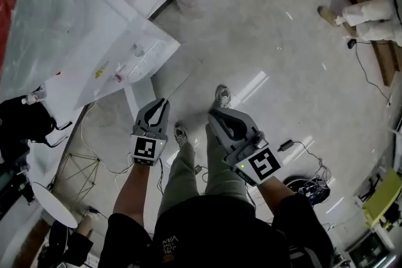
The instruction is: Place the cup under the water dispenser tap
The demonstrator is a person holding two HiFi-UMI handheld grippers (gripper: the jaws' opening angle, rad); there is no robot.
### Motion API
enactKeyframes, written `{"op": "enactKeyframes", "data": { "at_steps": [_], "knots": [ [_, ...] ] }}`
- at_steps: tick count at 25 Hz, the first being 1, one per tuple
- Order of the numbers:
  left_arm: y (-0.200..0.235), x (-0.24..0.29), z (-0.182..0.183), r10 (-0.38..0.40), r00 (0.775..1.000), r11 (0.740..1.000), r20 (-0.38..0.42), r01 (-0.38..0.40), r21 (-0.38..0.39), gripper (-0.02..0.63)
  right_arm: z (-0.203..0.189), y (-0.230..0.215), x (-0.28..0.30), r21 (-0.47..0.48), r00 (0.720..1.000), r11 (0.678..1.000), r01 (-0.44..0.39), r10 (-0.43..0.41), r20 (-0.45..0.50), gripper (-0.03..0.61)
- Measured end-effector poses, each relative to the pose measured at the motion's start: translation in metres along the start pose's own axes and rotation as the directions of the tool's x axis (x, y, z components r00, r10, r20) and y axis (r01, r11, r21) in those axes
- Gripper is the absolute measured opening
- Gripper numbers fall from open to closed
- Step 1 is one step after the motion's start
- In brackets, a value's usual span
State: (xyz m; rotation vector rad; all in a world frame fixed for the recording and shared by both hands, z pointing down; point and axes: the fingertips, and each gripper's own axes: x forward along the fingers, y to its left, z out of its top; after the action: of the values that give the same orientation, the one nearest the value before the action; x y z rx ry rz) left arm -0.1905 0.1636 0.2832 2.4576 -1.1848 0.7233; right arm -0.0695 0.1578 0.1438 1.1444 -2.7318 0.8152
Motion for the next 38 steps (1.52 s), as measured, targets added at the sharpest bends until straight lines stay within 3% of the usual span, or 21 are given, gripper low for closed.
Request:
{"op": "enactKeyframes", "data": {
  "at_steps": [7, 12, 20, 28, 38],
  "knots": [
    [0.009, 0.073, -0.053, -0.014, 0.997, 1.0, -0.082, 0.016, 0.019, 0.028, -0.051, -0.051, 0.031, 0.041, 0.999, 0.998, -0.038, 0.039, -0.018, 0.046],
    [0.021, 0.123, -0.105, -0.005, 0.987, 1.0, -0.162, 0.009, 0.024, 0.132, -0.095, -0.087, 0.048, 0.082, 0.998, 0.996, -0.038, 0.042, -0.042, 0.046],
    [0.048, 0.198, -0.182, 0.039, 0.97, 0.999, -0.241, -0.035, 0.02, 0.205, -0.165, -0.143, 0.07, 0.149, 0.996, 0.988, -0.032, 0.045, -0.083, 0.046],
    [0.097, 0.253, -0.249, 0.14, 0.937, 0.99, -0.321, -0.143, 0.015, 0.242, -0.229, -0.184, 0.104, 0.201, 0.982, 0.978, -0.063, 0.097, -0.165, 0.046],
    [0.154, 0.314, -0.314, 0.238, 0.891, 0.97, -0.388, -0.235, 0.056, 0.283, -0.25, -0.229, 0.15, 0.245, 0.97, 0.958, -0.152, 0.192, -0.15, 0.046]
  ]
}}
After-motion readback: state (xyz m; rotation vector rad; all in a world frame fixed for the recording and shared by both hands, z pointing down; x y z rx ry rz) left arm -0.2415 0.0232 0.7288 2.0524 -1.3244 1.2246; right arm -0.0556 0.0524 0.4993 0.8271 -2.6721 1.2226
